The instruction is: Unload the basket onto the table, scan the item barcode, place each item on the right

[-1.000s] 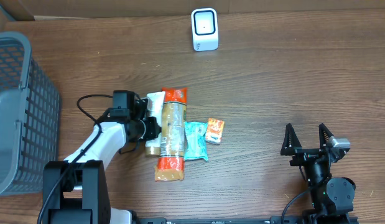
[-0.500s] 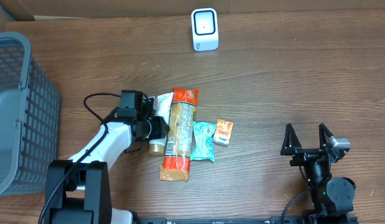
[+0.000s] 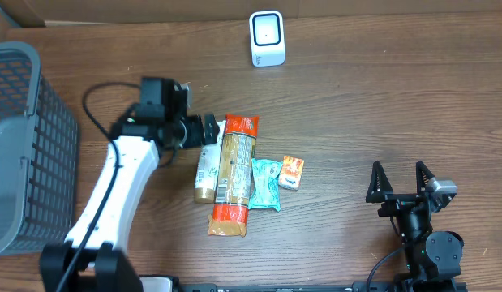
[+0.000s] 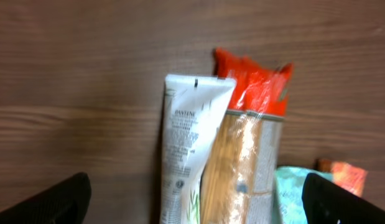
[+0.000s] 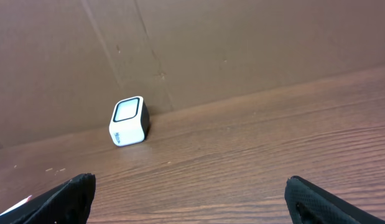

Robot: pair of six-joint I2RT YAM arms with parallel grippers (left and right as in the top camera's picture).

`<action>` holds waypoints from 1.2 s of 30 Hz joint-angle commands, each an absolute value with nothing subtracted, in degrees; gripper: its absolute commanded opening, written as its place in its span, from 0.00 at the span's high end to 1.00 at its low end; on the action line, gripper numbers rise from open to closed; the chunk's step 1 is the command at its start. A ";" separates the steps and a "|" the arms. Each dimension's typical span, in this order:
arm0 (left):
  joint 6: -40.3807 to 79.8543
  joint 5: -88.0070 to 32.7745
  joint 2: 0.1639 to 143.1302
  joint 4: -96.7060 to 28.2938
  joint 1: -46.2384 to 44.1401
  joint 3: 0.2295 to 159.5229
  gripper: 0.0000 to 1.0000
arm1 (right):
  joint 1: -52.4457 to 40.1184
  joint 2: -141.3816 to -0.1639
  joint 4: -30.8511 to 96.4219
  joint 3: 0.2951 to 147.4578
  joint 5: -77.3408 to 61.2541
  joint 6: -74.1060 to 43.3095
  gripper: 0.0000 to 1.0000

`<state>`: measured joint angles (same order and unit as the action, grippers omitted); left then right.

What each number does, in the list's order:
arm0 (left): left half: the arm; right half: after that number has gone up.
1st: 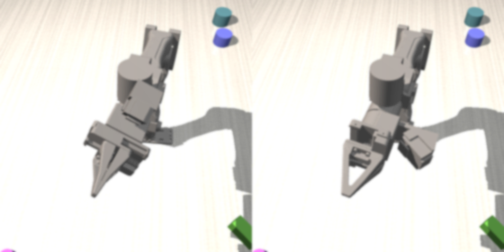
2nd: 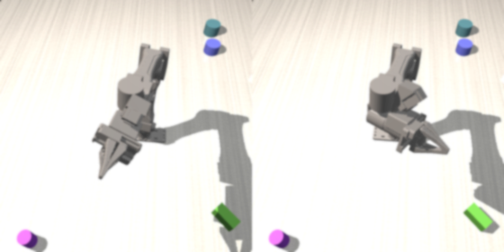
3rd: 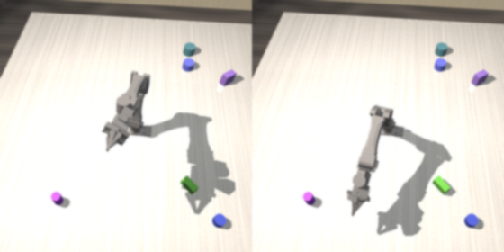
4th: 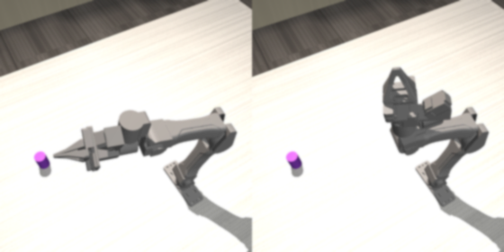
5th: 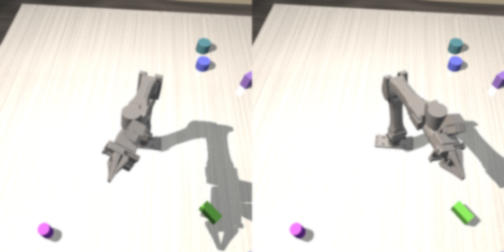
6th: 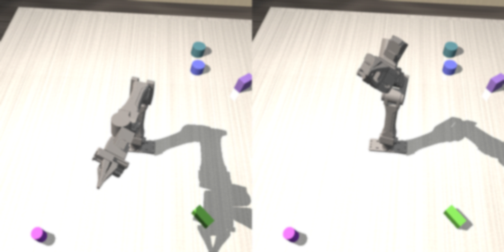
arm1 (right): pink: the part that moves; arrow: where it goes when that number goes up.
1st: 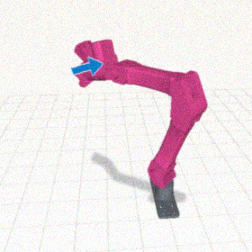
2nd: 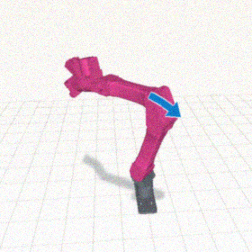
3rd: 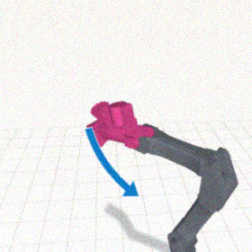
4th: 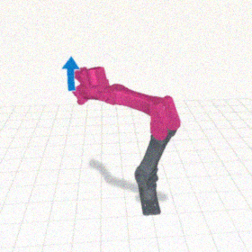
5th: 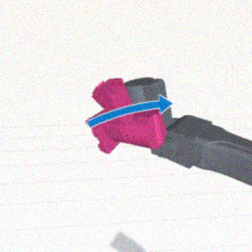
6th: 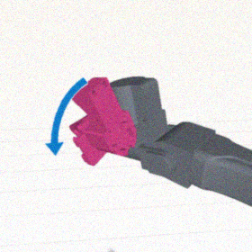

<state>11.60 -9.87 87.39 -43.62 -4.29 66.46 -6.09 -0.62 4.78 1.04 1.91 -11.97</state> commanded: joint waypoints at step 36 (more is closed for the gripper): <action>-5.17 -10.52 69.56 -73.52 10.59 87.37 0.00 | -6.37 -0.16 4.62 0.47 2.31 -11.94 0.00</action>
